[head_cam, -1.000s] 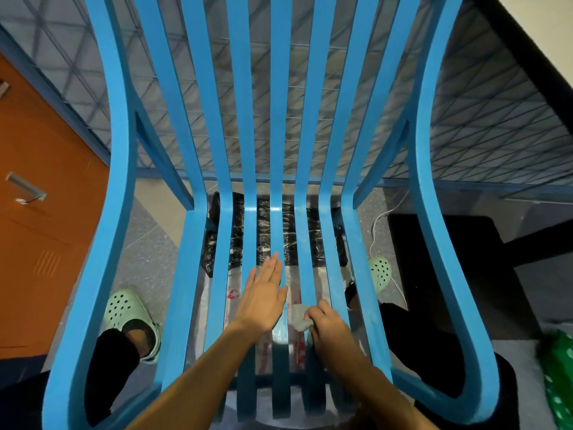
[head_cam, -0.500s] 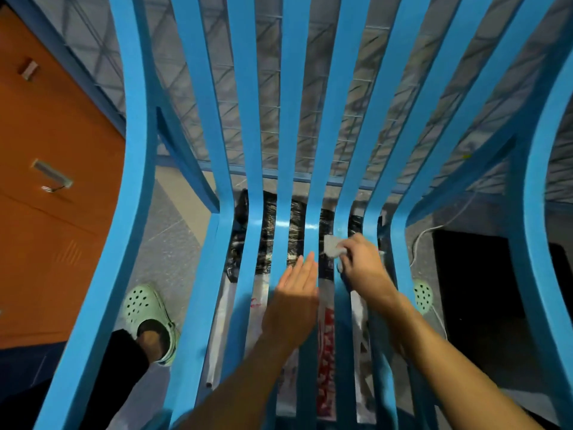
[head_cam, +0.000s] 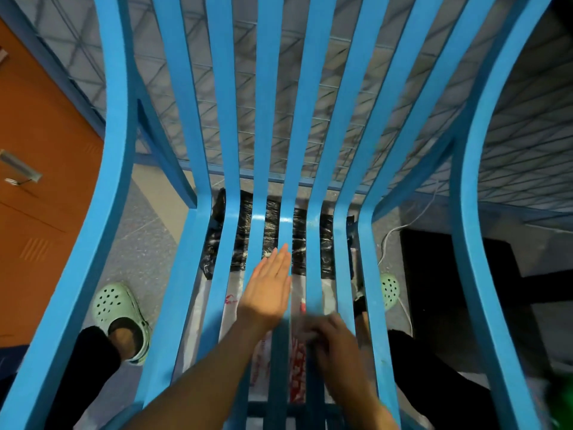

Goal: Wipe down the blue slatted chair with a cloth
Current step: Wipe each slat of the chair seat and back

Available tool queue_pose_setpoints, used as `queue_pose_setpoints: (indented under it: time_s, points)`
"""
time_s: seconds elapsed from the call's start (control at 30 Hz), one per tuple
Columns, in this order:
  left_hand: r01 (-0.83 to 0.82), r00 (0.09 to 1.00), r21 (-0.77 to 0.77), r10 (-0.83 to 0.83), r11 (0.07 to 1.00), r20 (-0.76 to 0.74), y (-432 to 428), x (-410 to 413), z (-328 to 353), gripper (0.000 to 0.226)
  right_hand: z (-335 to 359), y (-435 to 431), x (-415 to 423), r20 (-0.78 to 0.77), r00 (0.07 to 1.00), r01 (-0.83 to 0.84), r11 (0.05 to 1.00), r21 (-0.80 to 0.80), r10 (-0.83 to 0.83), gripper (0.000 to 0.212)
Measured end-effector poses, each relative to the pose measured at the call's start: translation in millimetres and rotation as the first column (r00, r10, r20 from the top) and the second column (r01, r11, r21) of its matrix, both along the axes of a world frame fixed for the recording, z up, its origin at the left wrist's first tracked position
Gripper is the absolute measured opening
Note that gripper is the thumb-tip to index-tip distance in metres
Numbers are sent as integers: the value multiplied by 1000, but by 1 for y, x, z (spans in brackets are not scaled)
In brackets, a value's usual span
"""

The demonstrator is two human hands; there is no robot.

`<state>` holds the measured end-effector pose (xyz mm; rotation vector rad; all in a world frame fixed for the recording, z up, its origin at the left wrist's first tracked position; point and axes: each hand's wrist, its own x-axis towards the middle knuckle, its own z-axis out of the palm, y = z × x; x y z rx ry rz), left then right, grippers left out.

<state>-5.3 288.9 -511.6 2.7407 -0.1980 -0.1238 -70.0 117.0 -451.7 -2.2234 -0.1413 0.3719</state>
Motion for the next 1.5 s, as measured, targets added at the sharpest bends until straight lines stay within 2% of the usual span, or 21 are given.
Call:
queue_pose_setpoints:
  time_s: [0.13, 0.2, 0.27, 0.37, 0.53, 0.6, 0.67, 0.73, 0.8, 1.0, 1.13, 1.23, 1.33, 1.4, 1.5]
  points:
    - [-1, 1000, 16, 1, 1000, -15, 0, 3, 2, 66, -6, -13, -53, 22, 999, 25, 1000, -17, -25, 28]
    - [0, 1000, 1, 0, 1000, -22, -1, 1, 2, 67, -3, -12, -60, 21, 998, 52, 998, -19, -52, 16]
    - [-4, 1000, -18, 4, 1000, -24, -2, 0, 0, 66, 0, -10, -56, 7, 999, 47, 997, -54, -46, 19]
    - [-21, 1000, -45, 22, 999, 1, -3, -1, -3, 61, 0, -8, -32, -75, 997, 21, 998, -61, -25, 26]
    - [-48, 998, -44, 50, 998, 45, -5, -3, -10, 52, 0, 1, 18, -33, 999, -39, 995, -88, 37, 29]
    - [-56, 994, -36, 59, 998, 91, -5, -5, -12, 49, -1, 2, 37, 41, 997, -56, 990, -128, 62, 17]
    - [-54, 985, -48, 61, 997, 160, -5, -5, -15, 45, -4, 5, 62, 89, 995, -27, 986, -162, 42, 18]
    - [-46, 974, -61, 59, 997, 218, -5, -6, -16, 43, -11, 10, 85, 50, 998, -30, 989, -145, 38, 20]
    - [-36, 970, -60, 50, 998, 236, -5, -6, -14, 42, -18, 16, 108, 81, 996, -4, 975, -223, 22, 17]
    - [-25, 982, -71, 37, 997, 187, -6, -1, -8, 43, -30, 29, 174, 94, 996, 37, 953, -300, -9, 22]
    - [-3, 984, -64, 14, 998, 177, -4, -3, -15, 42, -34, 31, 174, 155, 988, 41, 935, -353, 15, 24]
    - [19, 990, -38, -13, 999, 143, 0, -1, -12, 42, -32, 29, 159, 144, 988, 7, 930, -368, 50, 29]
    - [12, 1000, -119, -15, 993, -24, 1, 2, 2, 48, -30, 25, 124, 111, 992, -9, 912, -410, 60, 29]
    - [-20, 997, -145, 9, 989, -80, 3, 3, 10, 49, -29, 18, 89, 105, 989, -50, 910, -412, 102, 29]
    - [15, 989, -112, -31, 994, -144, 4, 6, 19, 50, -22, 4, 29, 117, 980, -110, 931, -349, 160, 24]
